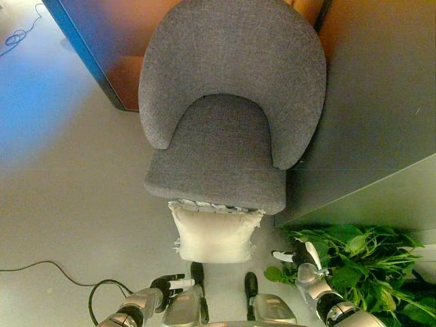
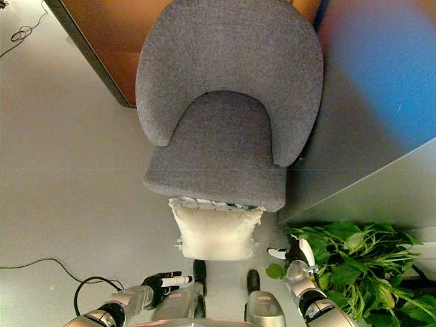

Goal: Pick up the pillow and put it on the sofa.

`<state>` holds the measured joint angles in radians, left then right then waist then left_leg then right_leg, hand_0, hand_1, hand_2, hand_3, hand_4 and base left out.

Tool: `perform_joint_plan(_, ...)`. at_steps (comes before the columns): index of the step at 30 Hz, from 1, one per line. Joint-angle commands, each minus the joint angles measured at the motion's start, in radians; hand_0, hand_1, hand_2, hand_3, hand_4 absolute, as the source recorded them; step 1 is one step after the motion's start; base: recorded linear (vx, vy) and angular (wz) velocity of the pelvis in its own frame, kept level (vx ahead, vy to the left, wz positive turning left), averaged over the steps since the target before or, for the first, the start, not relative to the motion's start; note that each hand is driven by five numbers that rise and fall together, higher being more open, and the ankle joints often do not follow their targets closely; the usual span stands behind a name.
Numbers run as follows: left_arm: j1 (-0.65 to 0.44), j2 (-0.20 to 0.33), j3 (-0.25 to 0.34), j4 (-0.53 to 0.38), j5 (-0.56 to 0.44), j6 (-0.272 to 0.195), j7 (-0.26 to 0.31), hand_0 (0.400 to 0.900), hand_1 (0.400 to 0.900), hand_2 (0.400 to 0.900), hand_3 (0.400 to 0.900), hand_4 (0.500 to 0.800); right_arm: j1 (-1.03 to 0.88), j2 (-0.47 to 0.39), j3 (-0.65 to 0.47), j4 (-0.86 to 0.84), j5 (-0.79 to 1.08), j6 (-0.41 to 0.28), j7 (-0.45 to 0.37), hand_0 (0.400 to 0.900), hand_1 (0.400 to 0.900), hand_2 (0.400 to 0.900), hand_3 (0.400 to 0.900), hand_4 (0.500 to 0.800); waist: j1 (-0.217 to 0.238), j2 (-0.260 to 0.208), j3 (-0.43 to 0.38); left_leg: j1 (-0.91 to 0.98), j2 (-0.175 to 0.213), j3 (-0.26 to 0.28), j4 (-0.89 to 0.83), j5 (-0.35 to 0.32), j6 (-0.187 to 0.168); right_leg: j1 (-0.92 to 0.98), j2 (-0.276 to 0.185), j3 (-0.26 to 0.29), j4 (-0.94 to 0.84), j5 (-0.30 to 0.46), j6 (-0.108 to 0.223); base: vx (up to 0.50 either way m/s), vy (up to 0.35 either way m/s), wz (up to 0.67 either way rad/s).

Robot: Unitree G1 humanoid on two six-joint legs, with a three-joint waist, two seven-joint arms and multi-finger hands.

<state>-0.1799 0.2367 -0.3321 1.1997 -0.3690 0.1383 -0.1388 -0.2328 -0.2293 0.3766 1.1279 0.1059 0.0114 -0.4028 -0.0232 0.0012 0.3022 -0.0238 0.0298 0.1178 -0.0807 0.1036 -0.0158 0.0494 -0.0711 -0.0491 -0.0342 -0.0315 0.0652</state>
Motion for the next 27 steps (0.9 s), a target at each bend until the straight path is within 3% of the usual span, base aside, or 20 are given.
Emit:
perform_joint_plan(1,-0.023,-0.064,-0.033,0.029,-0.012,-0.002,0.016,0.900,0.900,0.900,0.900,0.800,-0.045,-0.053,0.023,-0.051,-0.005,-0.025,-0.022,0.900,0.900,0.900,0.900,0.800,0.010,0.004,-0.014,0.000,-0.060,-0.037,0.001,-0.111,0.020,-0.109,0.016,-0.035,0.034,0.045,0.022,0.01,-0.010,-0.03)
perform_joint_plan(3,-0.023,-0.062,-0.034,0.025,-0.035,-0.025,0.034,0.900,0.900,0.900,0.900,0.800,-0.045,-0.052,0.025,-0.056,-0.002,-0.026,-0.019,0.900,0.900,0.900,0.900,0.800,0.010,0.005,-0.007,-0.004,-0.060,-0.038,0.002,-0.110,0.019,-0.113,0.016,-0.034,0.038,0.045,0.023,0.00,0.000,0.00)
perform_joint_plan(7,-0.043,-0.056,-0.031,0.017,-0.041,-0.020,0.055,0.900,0.900,0.900,0.900,0.800,-0.067,-0.054,0.036,-0.070,0.029,-0.025,-0.013,0.900,0.900,0.900,0.900,0.800,0.010,0.008,0.019,-0.024,-0.061,-0.040,0.005,-0.104,0.017,-0.137,0.015,-0.034,0.045,0.047,0.024,-0.01,-0.005,0.00)
perform_joint_plan(14,-0.117,-0.031,-0.048,0.000,-0.103,-0.039,0.077,0.900,0.900,0.900,0.900,0.800,-0.159,-0.064,0.053,-0.114,0.078,-0.067,-0.060,0.900,0.900,0.900,0.900,0.800,0.000,0.027,0.122,-0.113,-0.055,-0.023,0.006,-0.078,0.017,-0.237,0.012,-0.022,0.060,0.067,0.022,-0.08,-0.002,0.01)
perform_joint_plan(20,-0.082,0.027,-0.070,-0.076,-0.187,-0.161,0.017,0.900,0.900,0.900,0.900,0.800,-0.243,-0.139,0.027,-0.211,0.120,-0.113,-0.089,0.900,0.900,0.900,0.900,0.800,-0.002,0.066,0.218,-0.264,-0.058,-0.019,0.012,-0.024,0.004,-0.400,0.009,-0.028,0.092,0.095,0.013,-0.11,0.038,0.08)
perform_joint_plan(27,-0.038,0.031,-0.122,-0.208,-0.259,-0.217,0.046,0.900,0.900,0.900,0.900,0.800,-0.352,-0.214,-0.002,-0.287,0.147,-0.118,-0.132,0.900,0.900,0.900,0.900,0.800,0.014,0.099,0.218,-0.460,-0.065,-0.029,0.012,0.024,-0.006,-0.602,0.010,-0.035,0.109,0.136,0.007,-0.06,0.008,0.11)
